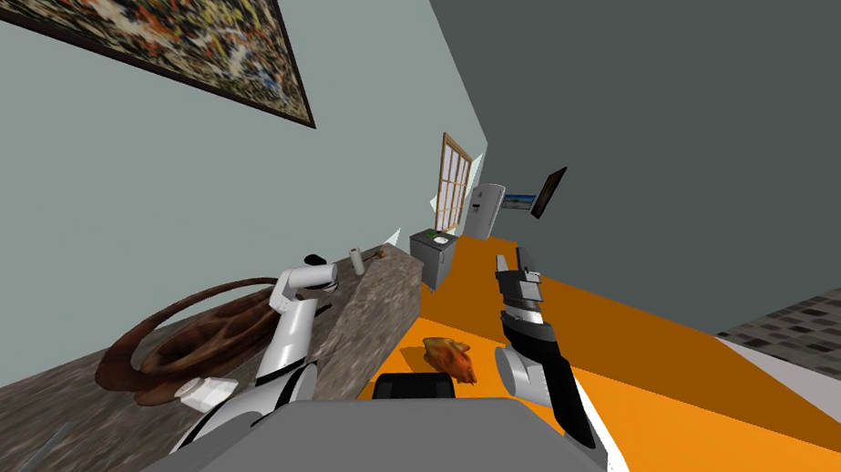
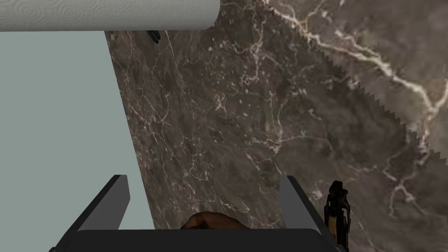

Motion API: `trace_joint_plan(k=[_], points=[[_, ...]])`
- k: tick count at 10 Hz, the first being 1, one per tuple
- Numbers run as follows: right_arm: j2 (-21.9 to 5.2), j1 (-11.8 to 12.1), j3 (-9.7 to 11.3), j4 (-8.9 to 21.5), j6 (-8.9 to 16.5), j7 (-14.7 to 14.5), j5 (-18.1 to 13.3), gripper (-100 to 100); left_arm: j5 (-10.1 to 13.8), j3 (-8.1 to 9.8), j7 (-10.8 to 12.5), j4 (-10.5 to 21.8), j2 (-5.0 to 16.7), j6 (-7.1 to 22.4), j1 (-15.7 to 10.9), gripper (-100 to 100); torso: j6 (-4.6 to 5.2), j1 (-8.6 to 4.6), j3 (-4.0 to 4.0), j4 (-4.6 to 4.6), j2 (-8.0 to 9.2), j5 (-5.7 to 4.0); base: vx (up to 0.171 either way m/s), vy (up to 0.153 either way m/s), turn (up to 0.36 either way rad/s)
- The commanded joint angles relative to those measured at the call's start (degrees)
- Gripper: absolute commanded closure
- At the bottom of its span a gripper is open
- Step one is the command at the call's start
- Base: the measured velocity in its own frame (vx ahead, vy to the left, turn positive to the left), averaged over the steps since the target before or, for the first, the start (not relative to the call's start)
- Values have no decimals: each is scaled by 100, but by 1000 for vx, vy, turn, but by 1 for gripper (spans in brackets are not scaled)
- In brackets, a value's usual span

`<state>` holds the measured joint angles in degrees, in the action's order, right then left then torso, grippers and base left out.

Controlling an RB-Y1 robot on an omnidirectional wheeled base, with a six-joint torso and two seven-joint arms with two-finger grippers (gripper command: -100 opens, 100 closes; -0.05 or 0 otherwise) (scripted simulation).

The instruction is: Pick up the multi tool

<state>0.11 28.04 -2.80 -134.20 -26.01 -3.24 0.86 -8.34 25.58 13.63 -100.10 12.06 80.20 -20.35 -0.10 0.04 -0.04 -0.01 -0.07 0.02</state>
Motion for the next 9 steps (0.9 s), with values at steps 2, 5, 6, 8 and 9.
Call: trace_joint_plan(k=[2,5,6,8,9], points=[[0,0,0,0,0,0,0,0,-43,55,159,180,-18,479,-45,-100,1,0,-1,-1,-1,0,22,-2,7],[0,0,0,0,0,0,0,0,-71,83,255,269,-30,959,-59,-100,-1,13,-5,-2,-9,3,35,19,18],[0,0,0,0,0,0,0,0,-98,106,346,349,-41,1133,-64,-100,0,9,-4,-2,-7,2,30,13,67],[0,0,0,0,0,0,0,0,-123,124,431,420,-50,1467,-63,-100,0,6,-3,-1,-4,1,31,11,31],[0,0,0,0,0,0,0,0,-123,124,431,420,-50,1522,-63,-100,-1,7,-4,-2,-7,1,34,17,27]])
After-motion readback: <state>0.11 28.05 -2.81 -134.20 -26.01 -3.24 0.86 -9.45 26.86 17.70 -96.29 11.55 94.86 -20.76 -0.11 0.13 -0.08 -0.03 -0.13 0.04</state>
